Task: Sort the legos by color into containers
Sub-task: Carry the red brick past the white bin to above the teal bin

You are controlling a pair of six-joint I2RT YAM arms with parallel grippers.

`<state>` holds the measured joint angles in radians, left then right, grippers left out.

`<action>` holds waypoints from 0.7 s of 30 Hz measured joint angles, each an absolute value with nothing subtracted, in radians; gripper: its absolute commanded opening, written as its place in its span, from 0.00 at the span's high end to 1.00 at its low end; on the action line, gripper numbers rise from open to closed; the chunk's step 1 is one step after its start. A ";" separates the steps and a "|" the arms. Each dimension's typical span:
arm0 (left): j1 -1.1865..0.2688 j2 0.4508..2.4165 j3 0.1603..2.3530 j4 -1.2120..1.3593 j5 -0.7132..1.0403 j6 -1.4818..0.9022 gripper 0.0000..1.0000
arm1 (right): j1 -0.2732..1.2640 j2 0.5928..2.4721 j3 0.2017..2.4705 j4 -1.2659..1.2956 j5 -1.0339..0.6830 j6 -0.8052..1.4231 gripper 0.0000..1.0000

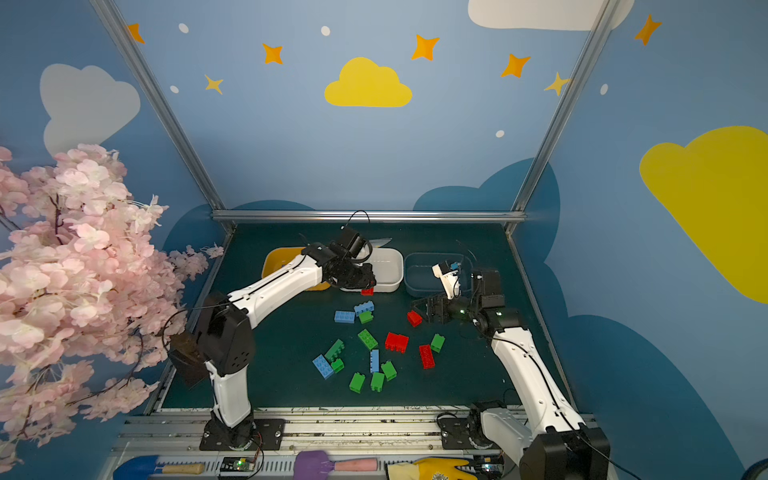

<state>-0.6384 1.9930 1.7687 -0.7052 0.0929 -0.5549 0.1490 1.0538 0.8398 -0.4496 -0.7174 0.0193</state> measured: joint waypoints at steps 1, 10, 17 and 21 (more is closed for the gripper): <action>-0.646 2.038 1.817 -0.696 0.103 -0.559 0.71 | 0.140 1.054 0.844 -0.452 -0.715 0.020 0.12; -0.677 2.394 2.284 -0.676 0.165 -0.592 0.71 | 0.083 1.054 0.885 -0.454 -0.696 0.021 0.12; -0.676 2.535 2.490 -0.656 0.161 -0.599 0.71 | 0.060 1.054 0.885 -0.455 -0.688 0.022 0.12; -0.676 2.567 2.498 -0.620 0.159 -0.607 0.69 | 0.054 1.054 0.885 -0.455 -0.685 0.022 0.12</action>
<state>-0.6762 2.5668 2.4981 -0.6201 0.1593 -0.6075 0.0536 1.0542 0.8848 -0.4553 -0.6853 0.0219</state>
